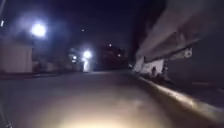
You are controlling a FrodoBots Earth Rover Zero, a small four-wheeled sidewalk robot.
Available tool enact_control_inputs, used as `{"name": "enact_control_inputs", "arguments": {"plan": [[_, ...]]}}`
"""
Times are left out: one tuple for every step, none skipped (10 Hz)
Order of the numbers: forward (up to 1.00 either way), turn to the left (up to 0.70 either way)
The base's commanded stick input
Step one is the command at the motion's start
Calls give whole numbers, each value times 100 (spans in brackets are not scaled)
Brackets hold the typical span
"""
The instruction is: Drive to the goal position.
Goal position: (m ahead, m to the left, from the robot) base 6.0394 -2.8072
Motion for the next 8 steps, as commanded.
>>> {"name": "enact_control_inputs", "arguments": {"plan": [[70,-33],[70,-33],[70,-20],[70,-1],[70,2],[70,2],[70,2],[70,2]]}}
